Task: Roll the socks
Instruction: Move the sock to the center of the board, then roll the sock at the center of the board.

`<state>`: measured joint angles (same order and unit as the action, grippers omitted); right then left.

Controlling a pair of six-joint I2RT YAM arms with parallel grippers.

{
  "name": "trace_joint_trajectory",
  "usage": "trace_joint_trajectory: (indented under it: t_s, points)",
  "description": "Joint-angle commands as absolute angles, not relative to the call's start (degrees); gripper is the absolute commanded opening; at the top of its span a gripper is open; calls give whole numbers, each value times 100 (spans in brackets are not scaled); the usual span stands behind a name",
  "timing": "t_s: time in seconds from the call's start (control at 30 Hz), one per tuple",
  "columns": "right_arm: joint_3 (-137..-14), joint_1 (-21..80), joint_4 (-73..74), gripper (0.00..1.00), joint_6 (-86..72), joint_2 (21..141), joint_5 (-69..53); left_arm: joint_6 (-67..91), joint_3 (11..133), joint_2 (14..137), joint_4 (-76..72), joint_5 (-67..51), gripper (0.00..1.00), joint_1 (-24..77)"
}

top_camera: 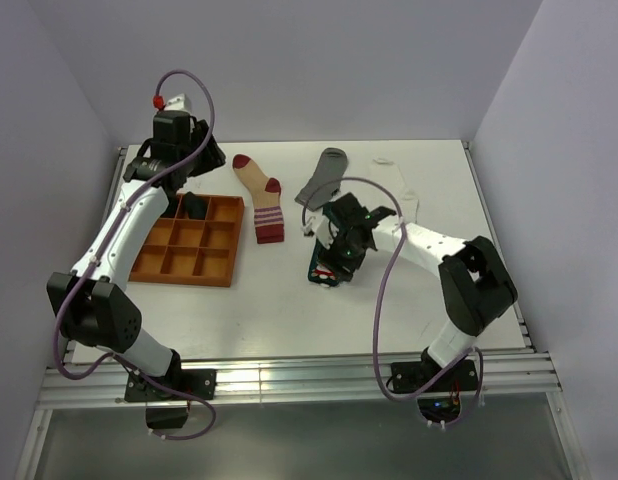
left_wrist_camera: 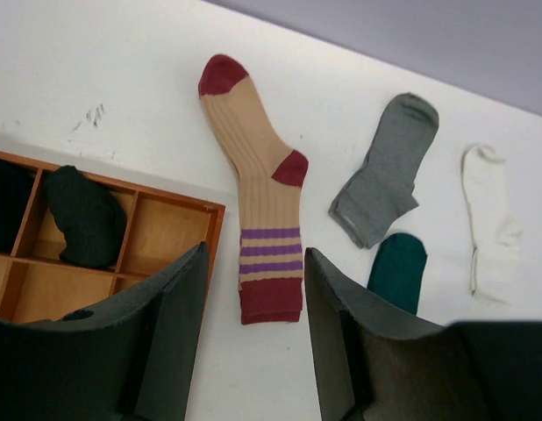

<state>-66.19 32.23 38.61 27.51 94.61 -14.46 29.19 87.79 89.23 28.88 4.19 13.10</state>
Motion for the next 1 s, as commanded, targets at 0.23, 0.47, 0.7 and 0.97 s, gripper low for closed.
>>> trace_joint_trajectory:
  t_s: [0.23,0.47,0.7,0.97]
  points:
    - [-5669,4008,2567,64,2848,9026,-1073,3041,9290,8719,2856,492,53,1222]
    - [-5651,4254,2400,64,2839,9140,-572,2988,9167,8701,2804,413,52,1213]
    - [-5608,4438,2435,65,2918,9316,-563,2944,9141,8736,2804,352,52,1213]
    - [-5555,4447,2312,58,3032,9624,-510,3032,8798,8745,2488,194,51,1222]
